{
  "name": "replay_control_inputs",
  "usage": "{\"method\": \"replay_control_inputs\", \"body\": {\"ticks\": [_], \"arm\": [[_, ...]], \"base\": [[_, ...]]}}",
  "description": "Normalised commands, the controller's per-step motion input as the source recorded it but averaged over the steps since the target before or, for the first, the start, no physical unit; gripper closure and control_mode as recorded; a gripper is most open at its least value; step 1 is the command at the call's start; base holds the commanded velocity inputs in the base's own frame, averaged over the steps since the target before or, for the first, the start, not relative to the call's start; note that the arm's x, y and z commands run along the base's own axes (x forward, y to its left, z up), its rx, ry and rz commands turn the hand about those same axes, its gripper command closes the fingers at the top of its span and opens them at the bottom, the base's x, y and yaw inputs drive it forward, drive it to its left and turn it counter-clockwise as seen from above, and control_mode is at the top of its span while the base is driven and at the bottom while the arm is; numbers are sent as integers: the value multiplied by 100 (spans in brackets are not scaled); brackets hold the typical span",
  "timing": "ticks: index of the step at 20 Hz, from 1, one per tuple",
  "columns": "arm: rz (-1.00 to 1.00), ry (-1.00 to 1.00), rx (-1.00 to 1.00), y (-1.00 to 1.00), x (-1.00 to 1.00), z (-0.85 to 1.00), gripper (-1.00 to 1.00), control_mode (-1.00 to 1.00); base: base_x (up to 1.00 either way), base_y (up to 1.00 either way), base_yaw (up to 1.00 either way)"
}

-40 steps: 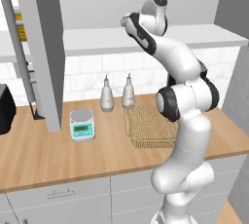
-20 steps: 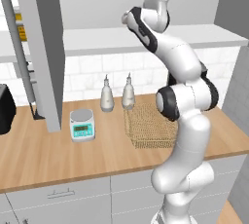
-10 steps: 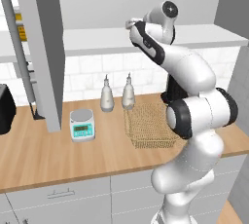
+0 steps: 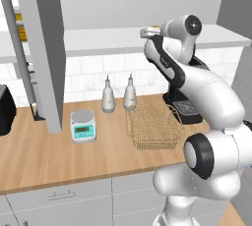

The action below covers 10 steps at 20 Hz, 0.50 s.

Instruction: Open the cabinet, pick up the bread from the cabinet and place it in the basket. Then move the basket to the dining counter.

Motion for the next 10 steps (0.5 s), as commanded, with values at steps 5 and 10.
{"method": "replay_control_inputs", "body": {"ticks": [5, 10], "arm": [[-7, 0, 1, -1, -100, 34, 100, -100], [-8, 0, 1, 0, -100, 14, 100, -100]], "base": [[0, 0, 0], [0, 0, 0]]}}
